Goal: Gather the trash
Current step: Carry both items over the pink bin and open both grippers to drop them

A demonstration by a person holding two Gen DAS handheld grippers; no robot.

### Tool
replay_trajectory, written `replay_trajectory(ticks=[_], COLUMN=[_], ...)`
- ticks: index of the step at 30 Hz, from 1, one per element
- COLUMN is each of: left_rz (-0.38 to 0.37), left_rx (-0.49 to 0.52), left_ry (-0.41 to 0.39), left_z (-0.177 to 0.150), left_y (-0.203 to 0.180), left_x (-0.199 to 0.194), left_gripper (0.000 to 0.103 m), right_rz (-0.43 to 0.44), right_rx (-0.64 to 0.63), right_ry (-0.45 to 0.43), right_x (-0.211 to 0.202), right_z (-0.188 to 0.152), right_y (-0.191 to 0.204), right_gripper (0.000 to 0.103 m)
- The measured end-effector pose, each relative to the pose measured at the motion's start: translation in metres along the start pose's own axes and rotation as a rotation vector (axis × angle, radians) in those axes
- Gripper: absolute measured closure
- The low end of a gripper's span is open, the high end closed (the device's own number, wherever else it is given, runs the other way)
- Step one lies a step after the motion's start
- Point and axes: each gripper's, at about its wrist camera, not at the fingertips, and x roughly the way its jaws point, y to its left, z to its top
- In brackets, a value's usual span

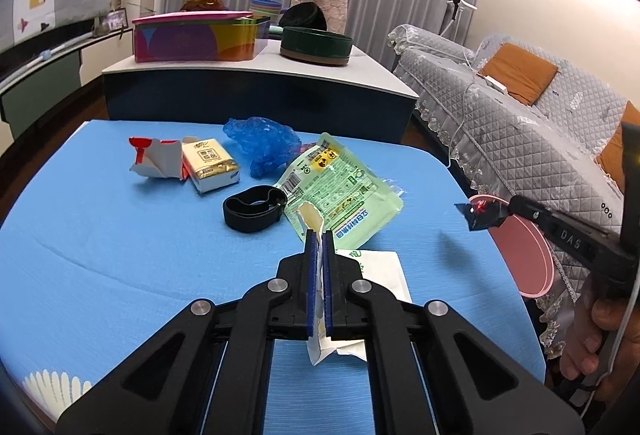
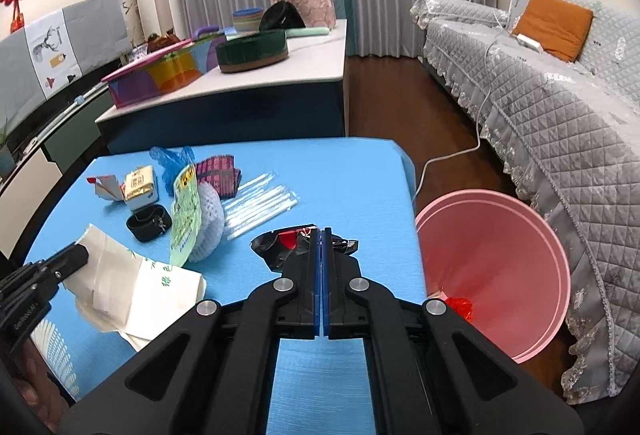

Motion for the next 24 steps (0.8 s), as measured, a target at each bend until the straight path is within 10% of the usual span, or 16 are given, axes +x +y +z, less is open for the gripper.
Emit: replay_trajectory(ticks=[24], left_rz=[-0.001], left_rx=[0.082], left_ry=[-0.016], left_z=[0.014], left_y=[-0.044], left_x=[0.004], left_gripper=[0.1], right_rz=[-0.018], right_rx=[0.072], right_ry=[-0.094], right_x=[-0.029], right_z=[0.015], right_y=[-0.046], right_gripper=[0.103])
